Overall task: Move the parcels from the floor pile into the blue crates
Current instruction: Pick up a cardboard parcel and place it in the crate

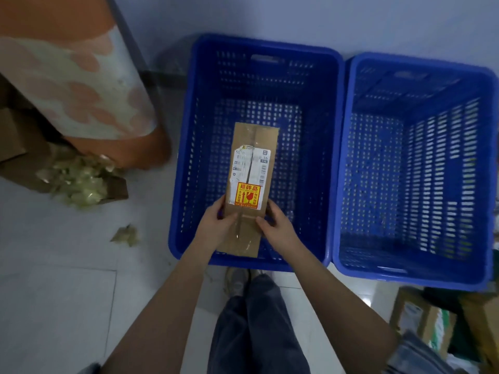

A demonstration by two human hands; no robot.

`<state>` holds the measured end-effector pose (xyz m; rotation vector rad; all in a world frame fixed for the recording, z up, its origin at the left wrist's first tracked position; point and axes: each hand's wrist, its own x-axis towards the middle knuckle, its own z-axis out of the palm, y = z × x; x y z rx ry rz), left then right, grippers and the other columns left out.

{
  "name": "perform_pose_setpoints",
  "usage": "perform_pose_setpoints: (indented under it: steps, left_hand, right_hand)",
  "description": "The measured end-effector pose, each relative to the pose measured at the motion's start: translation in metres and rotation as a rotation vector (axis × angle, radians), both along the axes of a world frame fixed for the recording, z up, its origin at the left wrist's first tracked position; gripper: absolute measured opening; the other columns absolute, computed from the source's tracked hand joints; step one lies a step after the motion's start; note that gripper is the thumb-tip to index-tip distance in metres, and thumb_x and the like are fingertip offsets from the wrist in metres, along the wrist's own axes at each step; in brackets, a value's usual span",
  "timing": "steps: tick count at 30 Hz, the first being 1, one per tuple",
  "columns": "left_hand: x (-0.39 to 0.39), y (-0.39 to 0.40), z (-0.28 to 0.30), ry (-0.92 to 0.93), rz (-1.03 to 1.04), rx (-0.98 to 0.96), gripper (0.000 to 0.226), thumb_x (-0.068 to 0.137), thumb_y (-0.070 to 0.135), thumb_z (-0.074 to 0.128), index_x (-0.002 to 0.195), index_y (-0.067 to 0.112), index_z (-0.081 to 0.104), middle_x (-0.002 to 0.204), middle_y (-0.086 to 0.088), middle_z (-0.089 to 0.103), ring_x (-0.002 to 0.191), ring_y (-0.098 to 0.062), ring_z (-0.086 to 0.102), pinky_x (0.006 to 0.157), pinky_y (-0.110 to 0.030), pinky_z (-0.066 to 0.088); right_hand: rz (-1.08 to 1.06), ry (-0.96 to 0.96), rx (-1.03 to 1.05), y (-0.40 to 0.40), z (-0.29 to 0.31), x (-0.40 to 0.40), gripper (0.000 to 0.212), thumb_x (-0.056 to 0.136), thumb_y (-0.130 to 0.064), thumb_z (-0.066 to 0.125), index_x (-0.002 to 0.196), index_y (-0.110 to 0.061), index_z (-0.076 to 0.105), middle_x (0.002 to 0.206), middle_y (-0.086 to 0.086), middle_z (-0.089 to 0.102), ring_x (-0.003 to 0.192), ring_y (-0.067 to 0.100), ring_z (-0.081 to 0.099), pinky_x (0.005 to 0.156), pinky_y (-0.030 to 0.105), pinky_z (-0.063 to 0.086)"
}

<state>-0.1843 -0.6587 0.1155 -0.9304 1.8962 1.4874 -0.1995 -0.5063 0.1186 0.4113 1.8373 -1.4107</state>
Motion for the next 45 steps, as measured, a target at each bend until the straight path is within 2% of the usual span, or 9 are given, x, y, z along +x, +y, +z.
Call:
perform_pose_setpoints:
  steps: [13,23,26,30,37,39,41,43,45]
  left_hand:
    - [-0.010,-0.013,-0.174,-0.214,-0.303,-0.527,0.046,0.097,0.024,0.042,0.141,0.011,0.034,0.136,-0.015,0.045,0.119,-0.031,0.051,0.092,-0.042,0.044]
    - [0.006,-0.024,-0.238,-0.334,-0.429,-0.668,0.062,0.098,0.014,0.039,0.149,0.001,0.005,0.145,-0.019,0.030,0.130,-0.032,0.038,0.100,-0.040,0.041]
    - [0.010,-0.023,-0.246,-0.309,-0.537,-0.746,0.056,0.100,0.016,0.035,0.148,0.000,0.011,0.145,-0.021,0.028,0.130,-0.032,0.036,0.103,-0.037,0.038]
    - [0.011,-0.024,-0.249,-0.287,-0.631,-0.671,0.050,0.100,0.018,0.036,0.146,0.008,0.020,0.145,-0.015,0.028,0.130,-0.029,0.034,0.102,-0.037,0.038]
    - [0.006,-0.032,-0.242,-0.418,-0.716,-0.448,0.078,0.096,0.026,0.047,0.151,0.012,-0.007,0.157,-0.011,-0.002,0.143,-0.032,0.011,0.110,-0.043,0.032]
    - [0.003,-0.035,-0.237,-0.469,-0.726,-0.383,0.075,0.095,0.026,0.047,0.151,0.014,-0.001,0.157,-0.011,0.001,0.142,-0.031,0.019,0.107,-0.042,0.036]
    - [0.004,-0.038,-0.228,-0.516,-0.688,-0.321,0.055,0.095,0.030,0.044,0.146,0.015,0.028,0.151,-0.012,0.024,0.130,-0.029,0.039,0.098,-0.041,0.043]
    - [0.010,-0.038,-0.218,-0.526,-0.670,-0.276,0.034,0.095,0.032,0.041,0.118,0.014,0.058,0.117,-0.009,0.058,0.099,-0.023,0.058,0.084,-0.037,0.051]
    - [0.015,-0.034,-0.197,-0.525,-0.661,-0.212,0.034,0.095,0.033,0.037,0.092,0.012,0.065,0.083,-0.003,0.060,0.073,-0.018,0.056,0.067,-0.030,0.046]
  right_hand:
    - [0.053,-0.126,0.096,-0.054,-0.191,-0.007,0.054,0.094,-0.024,0.054,0.144,-0.024,0.034,0.140,-0.002,0.050,0.126,0.015,0.047,0.089,0.020,0.038]
    - [0.124,-0.141,0.106,-0.092,-0.270,0.012,0.058,0.093,-0.011,0.052,0.146,-0.021,0.031,0.140,0.001,0.051,0.126,0.017,0.049,0.105,0.035,0.043]
    - [0.126,-0.144,0.087,-0.101,-0.275,0.011,0.060,0.093,-0.008,0.053,0.147,-0.020,0.030,0.141,0.004,0.049,0.127,0.018,0.049,0.108,0.038,0.042]
    - [0.107,-0.200,0.074,-0.105,-0.279,0.009,0.062,0.094,-0.007,0.051,0.148,-0.023,0.024,0.145,0.004,0.044,0.130,0.016,0.044,0.110,0.034,0.039]
    - [0.375,-0.320,0.199,-0.104,-0.280,0.000,0.060,0.098,-0.016,0.037,0.150,-0.033,0.010,0.147,0.009,0.041,0.126,0.024,0.048,0.104,0.038,0.044]
    - [0.455,-0.330,0.252,-0.101,-0.270,0.000,0.054,0.097,-0.018,0.035,0.149,-0.024,0.021,0.144,0.012,0.045,0.123,0.027,0.050,0.102,0.040,0.044]
    - [0.466,-0.342,0.271,-0.094,-0.251,0.003,0.046,0.098,-0.020,0.034,0.143,-0.016,0.035,0.134,0.013,0.051,0.106,0.025,0.056,0.088,0.032,0.047]
    - [0.459,-0.380,0.270,-0.083,-0.235,0.012,0.040,0.099,-0.020,0.034,0.136,-0.011,0.044,0.115,0.012,0.057,0.074,0.015,0.052,0.065,0.027,0.043]
    - [0.422,-0.433,0.293,-0.066,-0.215,0.022,0.037,0.099,-0.021,0.033,0.131,-0.007,0.048,0.101,0.011,0.055,0.061,0.011,0.042,0.057,0.024,0.036]
